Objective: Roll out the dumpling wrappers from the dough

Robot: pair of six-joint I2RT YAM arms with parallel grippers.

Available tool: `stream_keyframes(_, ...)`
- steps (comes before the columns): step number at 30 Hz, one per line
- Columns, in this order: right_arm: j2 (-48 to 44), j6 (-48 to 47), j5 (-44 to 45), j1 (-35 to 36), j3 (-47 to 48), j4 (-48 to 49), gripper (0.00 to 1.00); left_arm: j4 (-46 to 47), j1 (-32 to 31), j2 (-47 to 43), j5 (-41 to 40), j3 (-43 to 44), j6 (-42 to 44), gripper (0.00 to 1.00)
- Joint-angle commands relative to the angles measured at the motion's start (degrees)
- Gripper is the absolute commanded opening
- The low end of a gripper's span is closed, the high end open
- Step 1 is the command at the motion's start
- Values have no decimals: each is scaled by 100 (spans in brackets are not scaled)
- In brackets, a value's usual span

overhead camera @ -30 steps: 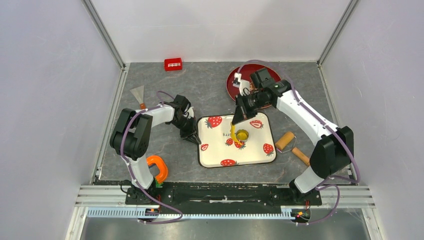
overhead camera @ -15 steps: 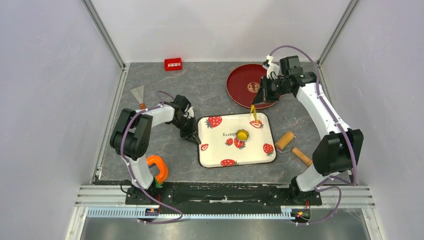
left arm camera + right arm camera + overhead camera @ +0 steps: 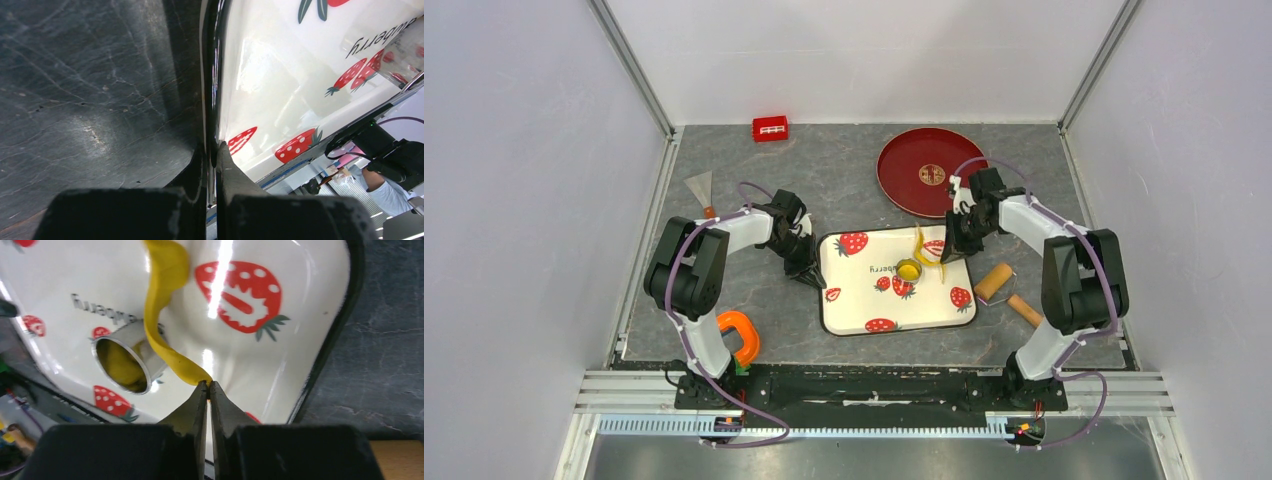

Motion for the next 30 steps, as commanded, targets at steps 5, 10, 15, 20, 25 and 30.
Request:
stream_keyframes(5,73,-593,1475,-10,-193,507,15,76,-211,279,-733,-194,482,2)
stream_keyframes(10,-206,-508,1614,-12,-169,493,39,77,-210,283,-724,-185,473,2)
stream_keyframes(15,-470,-453,1732,-10,50,424,67,73,-217,296,-706,-176,476,2)
stream_keyframes(20,-565,-448,1780,-11,406,350,83,70,-224,281,-728,-167,500,2)
stream_keyframes(25,-456,-415,1529,-11,715,306,88,-46,-221,259,-989,-114,664,2)
stream_keyframes(30,-251,-369,1429,-10,903,374,89,-408,-210,249,-1495,67,927,2)
